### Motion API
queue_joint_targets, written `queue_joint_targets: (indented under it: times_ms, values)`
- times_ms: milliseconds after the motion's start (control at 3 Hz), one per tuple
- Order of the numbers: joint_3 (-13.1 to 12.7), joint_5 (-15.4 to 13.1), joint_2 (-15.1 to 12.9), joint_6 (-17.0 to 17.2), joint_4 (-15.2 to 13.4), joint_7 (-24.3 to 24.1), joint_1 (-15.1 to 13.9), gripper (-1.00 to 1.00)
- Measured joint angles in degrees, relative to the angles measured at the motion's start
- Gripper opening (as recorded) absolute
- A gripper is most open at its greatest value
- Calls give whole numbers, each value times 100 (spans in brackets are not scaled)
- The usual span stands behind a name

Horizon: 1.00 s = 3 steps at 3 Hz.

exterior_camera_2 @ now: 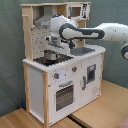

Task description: Play with the kitchen

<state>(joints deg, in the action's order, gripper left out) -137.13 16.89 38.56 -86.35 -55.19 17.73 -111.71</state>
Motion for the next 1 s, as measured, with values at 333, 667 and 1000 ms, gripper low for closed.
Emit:
queue_joint_targets:
  times_ms: [333, 667, 1000]
  values:
    - [-2, 149, 364, -177, 367, -31, -144, -100]
    - [-73, 221, 506, -289, 618, -31, -269, -100]
    - [-75, 221, 508, -291, 620, -31, -269, 100]
